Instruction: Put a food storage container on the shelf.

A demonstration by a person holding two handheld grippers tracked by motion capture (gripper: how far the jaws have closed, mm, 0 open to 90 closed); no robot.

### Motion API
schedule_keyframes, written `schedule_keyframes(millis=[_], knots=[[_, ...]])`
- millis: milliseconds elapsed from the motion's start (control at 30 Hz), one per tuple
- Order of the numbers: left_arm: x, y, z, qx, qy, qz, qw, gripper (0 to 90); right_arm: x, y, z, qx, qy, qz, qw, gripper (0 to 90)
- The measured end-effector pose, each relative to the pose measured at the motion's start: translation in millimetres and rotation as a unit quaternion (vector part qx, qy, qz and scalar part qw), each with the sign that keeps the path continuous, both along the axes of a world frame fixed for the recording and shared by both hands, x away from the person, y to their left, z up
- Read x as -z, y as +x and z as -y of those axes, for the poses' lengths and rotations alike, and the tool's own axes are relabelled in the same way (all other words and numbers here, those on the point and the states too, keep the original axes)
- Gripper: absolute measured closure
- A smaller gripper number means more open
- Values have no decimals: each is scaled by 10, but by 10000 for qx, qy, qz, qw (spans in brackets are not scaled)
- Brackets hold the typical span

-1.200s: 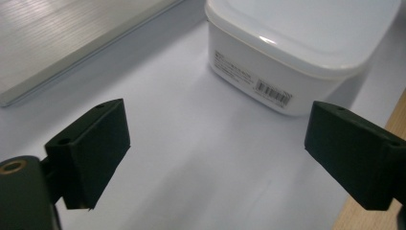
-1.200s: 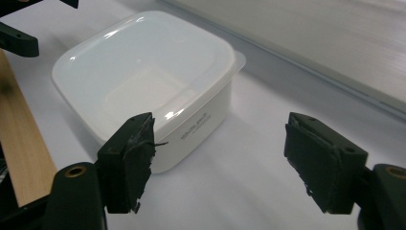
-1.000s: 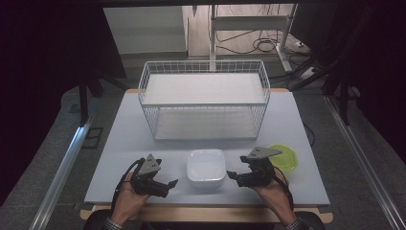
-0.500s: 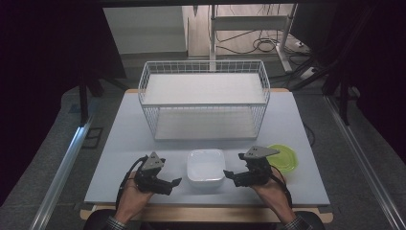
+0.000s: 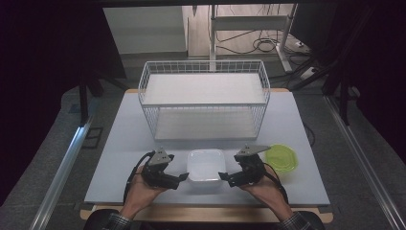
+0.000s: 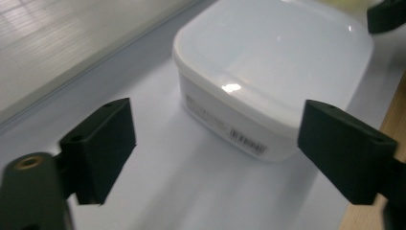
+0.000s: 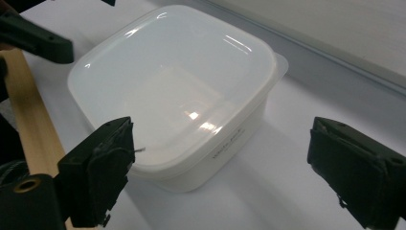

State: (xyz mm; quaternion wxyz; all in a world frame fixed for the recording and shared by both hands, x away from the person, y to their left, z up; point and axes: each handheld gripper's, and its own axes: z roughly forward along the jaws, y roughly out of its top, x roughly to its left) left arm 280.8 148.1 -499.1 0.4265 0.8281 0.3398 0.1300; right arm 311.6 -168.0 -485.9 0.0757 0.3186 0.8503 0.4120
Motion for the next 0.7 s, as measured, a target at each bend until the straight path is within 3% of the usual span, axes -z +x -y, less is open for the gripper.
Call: schedule_keyframes(millis=[233,400,433,467,567,600,633,667,700], knots=[[-13,90,39,33,-135,-95,9999,198,-39,86,-57,-10,145,-164,9998,186],[15,165,88,137,-272,-284,9991,168,-8,160,-125,-50,50,-217,9997,212],[46,221,129,265,-395,-502,9976,150,11,182,-147,-45,87,-299,9995,217],[46,221,129,265,-395,-502,9976,143,11,182,-147,-45,87,-299,9995,217],[86,293,190,398,-601,-815,9941,124,21,203,-154,-55,171,-489,9986,240],[86,293,190,398,-601,-815,9941,124,21,203,-154,-55,171,-489,9986,240],[108,306,210,451,-734,-969,9916,125,39,214,-149,-106,260,-612,9977,237],[108,306,210,451,-734,-969,9916,126,39,214,-149,-106,260,-612,9977,237],[123,303,227,505,-808,-1076,9896,126,44,216,-146,-97,279,-647,9975,238]])
